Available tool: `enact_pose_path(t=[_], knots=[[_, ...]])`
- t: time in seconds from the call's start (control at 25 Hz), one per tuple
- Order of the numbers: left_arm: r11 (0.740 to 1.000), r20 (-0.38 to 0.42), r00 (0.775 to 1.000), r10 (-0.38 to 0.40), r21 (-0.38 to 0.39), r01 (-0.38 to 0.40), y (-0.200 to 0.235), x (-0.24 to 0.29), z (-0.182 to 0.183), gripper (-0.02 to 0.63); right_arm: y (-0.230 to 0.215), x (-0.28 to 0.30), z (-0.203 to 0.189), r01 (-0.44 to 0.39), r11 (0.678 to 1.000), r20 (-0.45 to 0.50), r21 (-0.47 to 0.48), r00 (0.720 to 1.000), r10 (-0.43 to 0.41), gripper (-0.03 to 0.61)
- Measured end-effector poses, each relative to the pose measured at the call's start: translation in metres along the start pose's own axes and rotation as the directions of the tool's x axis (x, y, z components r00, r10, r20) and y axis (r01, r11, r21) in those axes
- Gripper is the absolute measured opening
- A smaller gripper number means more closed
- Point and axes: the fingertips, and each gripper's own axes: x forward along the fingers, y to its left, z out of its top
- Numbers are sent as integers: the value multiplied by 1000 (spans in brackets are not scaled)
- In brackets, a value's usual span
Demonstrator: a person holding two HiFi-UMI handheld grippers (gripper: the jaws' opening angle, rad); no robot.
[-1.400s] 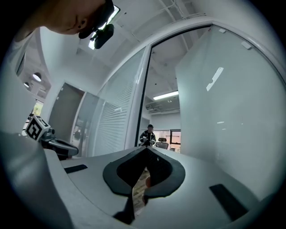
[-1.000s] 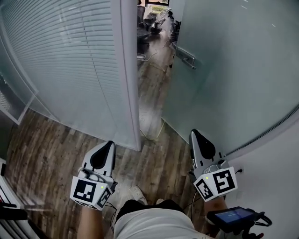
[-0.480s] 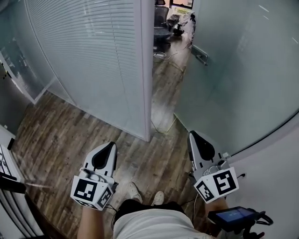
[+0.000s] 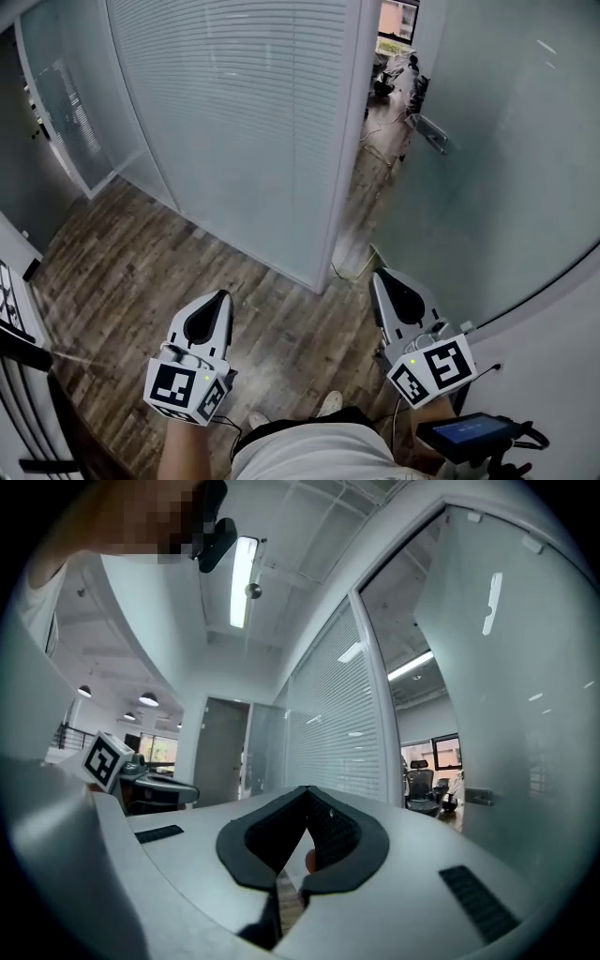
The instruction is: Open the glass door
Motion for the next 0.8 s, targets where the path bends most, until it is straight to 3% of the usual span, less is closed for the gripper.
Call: enact_pose_path(t=[0.28,0.8], knots=[[997,12,997,73,2,-73,69,-59,-4,0,87,34,-11,-77,997,-26,16,997,78,2],[993,37,992,119,-16,-119,82,-80,1,0,104,51,-12,-103,995,-52,12,993,104,2]])
